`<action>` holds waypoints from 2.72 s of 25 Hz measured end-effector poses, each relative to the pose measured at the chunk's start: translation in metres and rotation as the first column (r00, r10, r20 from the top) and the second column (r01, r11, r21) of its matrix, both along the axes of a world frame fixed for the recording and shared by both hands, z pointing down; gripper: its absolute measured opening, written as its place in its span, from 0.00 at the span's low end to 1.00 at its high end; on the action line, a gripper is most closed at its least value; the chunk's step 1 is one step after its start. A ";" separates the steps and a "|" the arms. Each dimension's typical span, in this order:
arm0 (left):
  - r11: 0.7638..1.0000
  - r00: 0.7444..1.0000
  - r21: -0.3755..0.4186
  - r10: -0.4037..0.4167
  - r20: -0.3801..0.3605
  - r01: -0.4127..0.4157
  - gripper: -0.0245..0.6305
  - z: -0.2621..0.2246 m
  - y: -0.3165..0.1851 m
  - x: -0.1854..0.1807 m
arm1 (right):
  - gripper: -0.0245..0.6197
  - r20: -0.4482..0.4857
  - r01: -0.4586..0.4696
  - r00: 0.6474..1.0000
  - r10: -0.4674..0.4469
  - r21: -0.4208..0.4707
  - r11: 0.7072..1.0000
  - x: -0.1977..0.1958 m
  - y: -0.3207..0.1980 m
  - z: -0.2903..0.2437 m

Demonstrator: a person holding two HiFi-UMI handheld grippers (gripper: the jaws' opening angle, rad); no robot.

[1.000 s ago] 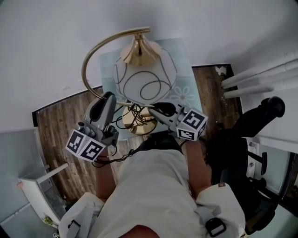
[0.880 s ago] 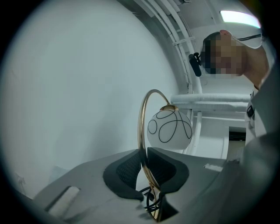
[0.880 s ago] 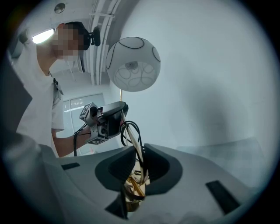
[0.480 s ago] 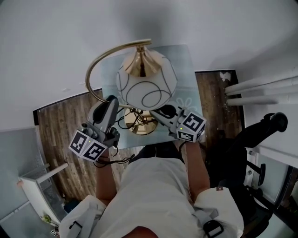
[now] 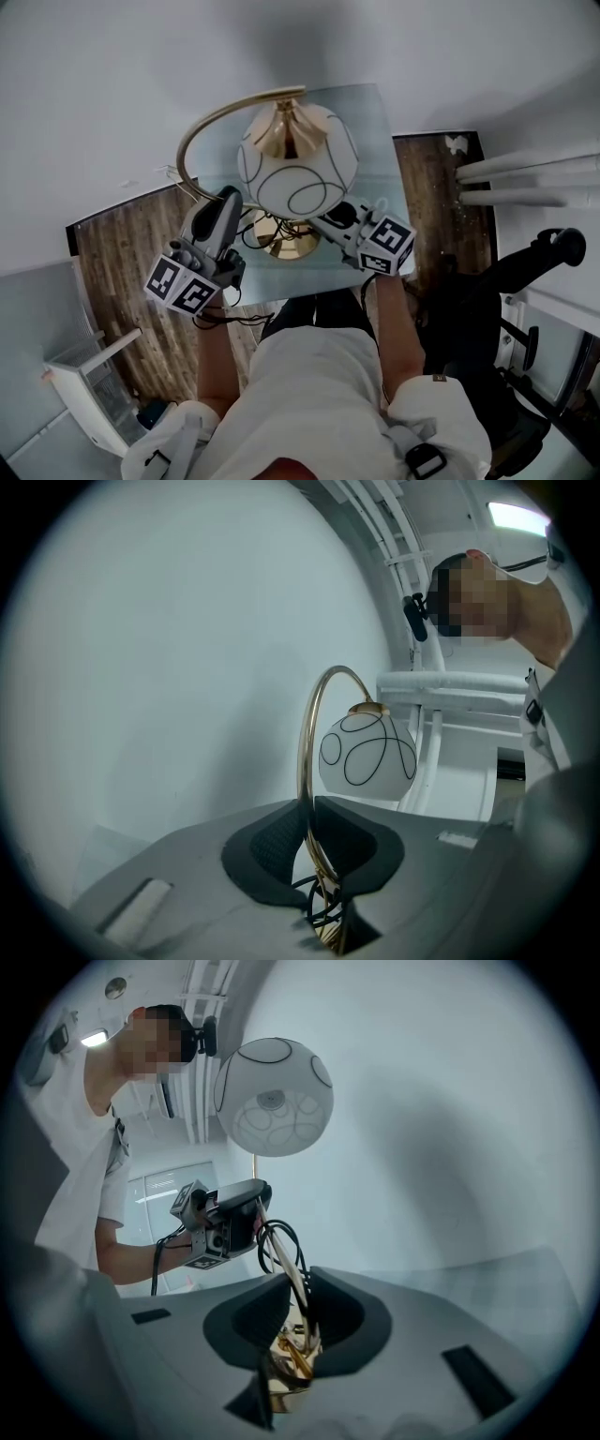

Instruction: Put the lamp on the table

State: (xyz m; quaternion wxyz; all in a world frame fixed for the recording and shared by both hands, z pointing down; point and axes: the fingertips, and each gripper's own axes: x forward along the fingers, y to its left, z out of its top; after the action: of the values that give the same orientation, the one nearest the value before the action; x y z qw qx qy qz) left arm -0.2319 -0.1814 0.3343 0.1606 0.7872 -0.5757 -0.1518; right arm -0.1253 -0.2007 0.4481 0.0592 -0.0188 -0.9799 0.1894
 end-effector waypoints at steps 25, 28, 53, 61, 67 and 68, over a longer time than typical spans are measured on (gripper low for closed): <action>0.987 0.990 -0.080 0.139 -0.035 -0.141 0.09 0.095 -0.050 0.042 | 0.14 -0.041 -0.058 0.998 0.056 -0.039 0.998 0.043 -0.050 0.084; 0.982 0.985 -0.085 0.166 -0.036 -0.169 0.09 0.102 -0.053 0.057 | 0.14 -0.046 -0.084 0.996 0.082 -0.042 0.996 0.059 -0.052 0.090; 0.956 0.957 -0.055 0.287 -0.030 -0.288 0.08 0.147 -0.062 0.100 | 0.15 -0.056 -0.218 0.974 0.218 -0.003 0.976 0.102 -0.055 0.139; 0.956 0.958 -0.060 0.287 -0.030 -0.288 0.08 0.156 -0.061 0.110 | 0.15 -0.056 -0.228 0.972 0.228 0.005 0.974 0.112 -0.054 0.149; 0.955 0.957 -0.061 0.290 -0.011 -0.290 0.08 0.155 -0.062 0.119 | 0.15 -0.032 -0.248 0.968 0.247 -0.018 0.969 0.118 -0.052 0.153; 0.955 0.957 -0.062 0.289 -0.008 -0.289 0.08 0.154 -0.062 0.121 | 0.15 -0.029 -0.252 0.968 0.251 -0.022 0.968 0.119 -0.051 0.154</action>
State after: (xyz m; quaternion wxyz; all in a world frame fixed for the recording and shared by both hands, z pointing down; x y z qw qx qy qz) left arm -0.1108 -0.2436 0.4886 0.2052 0.8575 -0.4592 -0.1082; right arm -0.0065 -0.2519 0.6019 0.0472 0.1072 -0.9711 0.2080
